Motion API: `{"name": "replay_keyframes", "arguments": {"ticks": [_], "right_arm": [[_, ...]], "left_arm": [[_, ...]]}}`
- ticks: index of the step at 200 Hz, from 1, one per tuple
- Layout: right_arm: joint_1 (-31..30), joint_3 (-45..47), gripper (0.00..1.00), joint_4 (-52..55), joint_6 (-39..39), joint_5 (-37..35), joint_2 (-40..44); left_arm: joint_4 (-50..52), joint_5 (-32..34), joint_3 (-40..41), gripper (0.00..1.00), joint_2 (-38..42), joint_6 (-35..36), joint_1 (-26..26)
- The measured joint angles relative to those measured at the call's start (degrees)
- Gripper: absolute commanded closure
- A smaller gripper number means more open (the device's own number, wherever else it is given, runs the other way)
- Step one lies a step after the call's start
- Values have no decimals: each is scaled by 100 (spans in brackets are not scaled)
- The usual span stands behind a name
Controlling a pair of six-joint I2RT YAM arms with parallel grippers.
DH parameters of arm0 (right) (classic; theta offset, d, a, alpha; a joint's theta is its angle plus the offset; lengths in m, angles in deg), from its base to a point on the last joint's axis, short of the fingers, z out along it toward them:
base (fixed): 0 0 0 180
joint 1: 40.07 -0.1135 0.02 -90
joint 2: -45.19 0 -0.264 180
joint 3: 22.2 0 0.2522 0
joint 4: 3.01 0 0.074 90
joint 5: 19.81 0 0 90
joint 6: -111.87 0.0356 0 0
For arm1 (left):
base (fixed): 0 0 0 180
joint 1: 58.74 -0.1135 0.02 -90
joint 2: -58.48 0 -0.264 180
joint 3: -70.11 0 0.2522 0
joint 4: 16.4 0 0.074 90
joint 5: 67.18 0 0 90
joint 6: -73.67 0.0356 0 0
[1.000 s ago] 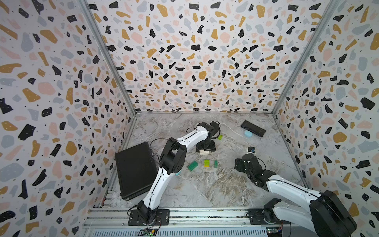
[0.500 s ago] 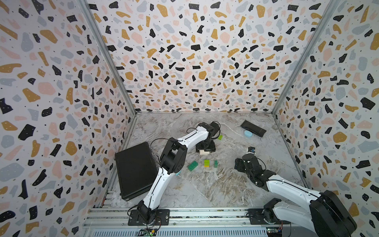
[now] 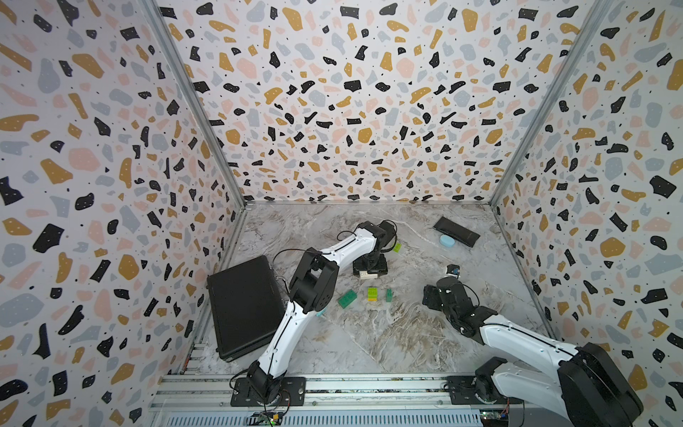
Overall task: Assemble the letter h with lego
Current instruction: Pick up the lego brick from the center of the board.
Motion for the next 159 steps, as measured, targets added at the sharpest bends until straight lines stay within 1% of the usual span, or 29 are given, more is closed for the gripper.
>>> {"name": "replay_keyframes", "arguments": {"ticks": [31,50,75,93,118,137,159], "right_arm": [[0,0,19,0,0,9,0],[0,0,19,0,0,15,0],[0,0,19,0,2,17,-4],[0,0,19,0,0,20,-15],[0,0,19,-2,0,24,-28],[0,-2,20,-2,0,37,-42],[0,-2,20,-2,0,59,-72]], "left_arm": [[2,70,0,21,0,2,0],[2,72,0,23,0,0,0],[2,70,-2,30,0,4,0],[2,72,-2,38,0,7,0],[2,72,-4,41,0,4,0],[4,72,-4,52,0,4,0],[7,74,-4,62,0,4,0]]}}
